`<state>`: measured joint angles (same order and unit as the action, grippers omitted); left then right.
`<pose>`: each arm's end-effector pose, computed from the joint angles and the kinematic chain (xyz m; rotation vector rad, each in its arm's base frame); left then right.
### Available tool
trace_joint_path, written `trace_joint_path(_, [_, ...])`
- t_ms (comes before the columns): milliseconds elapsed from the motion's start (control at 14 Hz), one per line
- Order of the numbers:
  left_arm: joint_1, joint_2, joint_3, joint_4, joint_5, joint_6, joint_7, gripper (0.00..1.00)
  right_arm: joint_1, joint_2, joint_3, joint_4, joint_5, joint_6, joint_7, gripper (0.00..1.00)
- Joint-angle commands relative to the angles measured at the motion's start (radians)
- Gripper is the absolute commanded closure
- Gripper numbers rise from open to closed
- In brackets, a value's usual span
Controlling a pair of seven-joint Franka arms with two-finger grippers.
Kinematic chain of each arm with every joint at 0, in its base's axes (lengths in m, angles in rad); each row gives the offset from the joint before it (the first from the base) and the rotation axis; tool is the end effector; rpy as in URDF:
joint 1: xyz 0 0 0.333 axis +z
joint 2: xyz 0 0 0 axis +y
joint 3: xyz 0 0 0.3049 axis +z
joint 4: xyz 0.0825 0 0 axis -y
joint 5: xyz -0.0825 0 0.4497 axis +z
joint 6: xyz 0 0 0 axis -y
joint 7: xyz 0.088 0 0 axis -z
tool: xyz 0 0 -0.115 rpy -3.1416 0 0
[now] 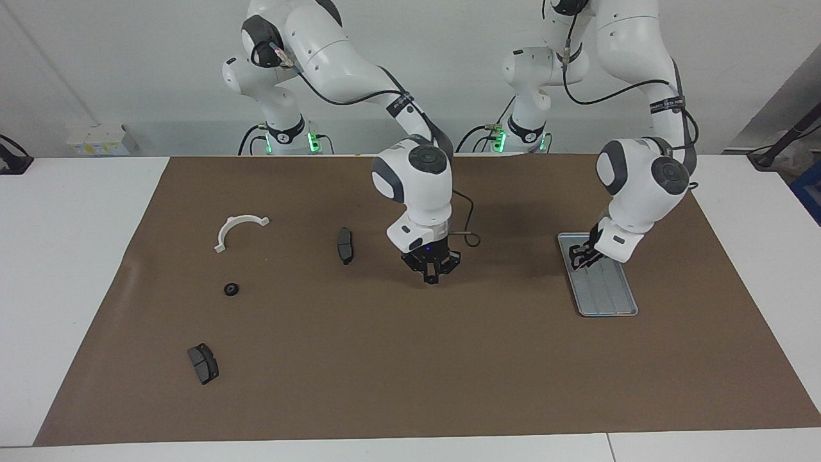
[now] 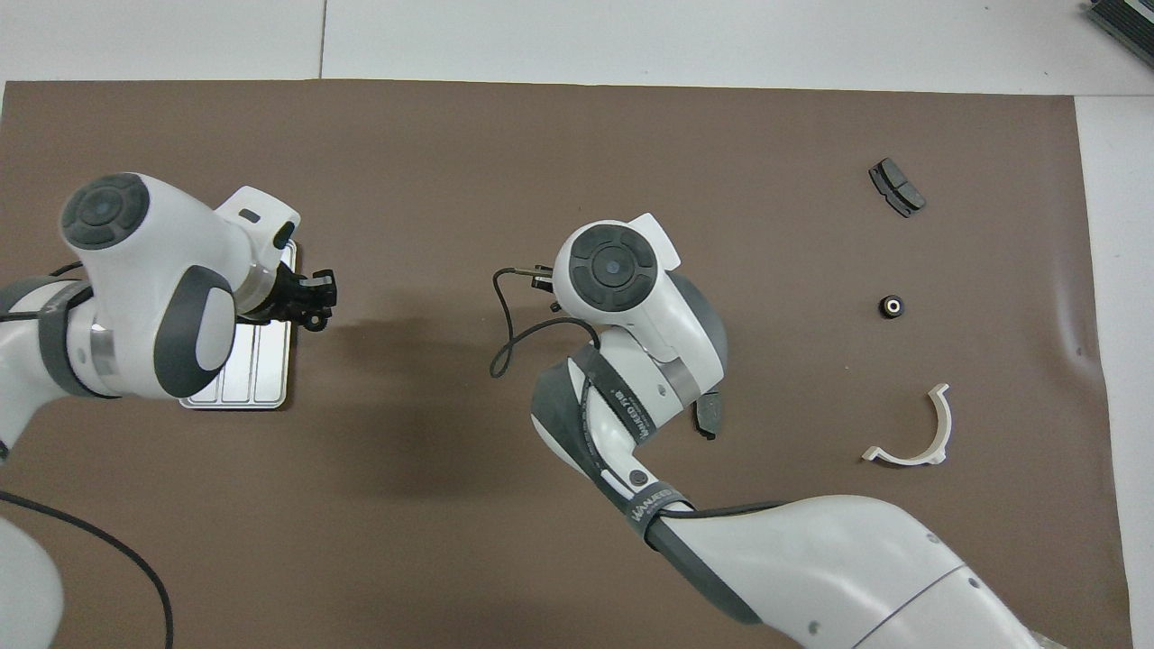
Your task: Place bearing gear from tray to pile
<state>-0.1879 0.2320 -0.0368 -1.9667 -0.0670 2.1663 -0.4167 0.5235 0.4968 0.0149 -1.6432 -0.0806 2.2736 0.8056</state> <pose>0.6302 -0.1469 0.2958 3.0701 0.3567 -0.0783 0.6403 0.3783 0.2867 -3.0771 0.3422 -0.2181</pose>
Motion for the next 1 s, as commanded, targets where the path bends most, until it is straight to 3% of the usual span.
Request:
trace_joint_path(0, [-0.149,0.004,0.014,0.035,-0.010,0.001,-0.192,0.90,-0.107,-0.162,0.016,-0.223,-0.011,0.018,-0.153,1.00])
trace_joint_path(215, [-0.295,0.029,0.012,0.032,-0.022,0.096,-0.310,0.76,-0.212,-0.170,0.016,-0.241,0.001,0.024,-0.320,1.00])
trace_joint_path(430, [-0.367,0.075,0.012,0.028,-0.036,0.203,-0.352,0.65,-0.325,-0.161,0.017,-0.253,0.002,0.058,-0.478,1.00])
trace_joint_path(502, [-0.370,0.075,0.012,0.029,-0.036,0.205,-0.352,0.55,-0.353,-0.156,0.016,-0.248,0.002,0.069,-0.512,1.00])
trace_joint_path(645, [-0.374,0.075,0.012,0.032,-0.036,0.202,-0.353,0.08,-0.394,-0.135,0.017,-0.244,0.002,0.104,-0.555,1.00])
trace_joint_path(717, [-0.372,0.075,0.012,0.037,-0.036,0.192,-0.350,0.00,-0.411,-0.118,0.019,-0.238,0.014,0.128,-0.575,1.00])
trace_joint_path(932, [-0.323,0.035,0.025,0.060,-0.025,0.158,-0.337,0.00,-0.441,-0.060,0.019,-0.175,0.036,0.173,-0.608,1.00])
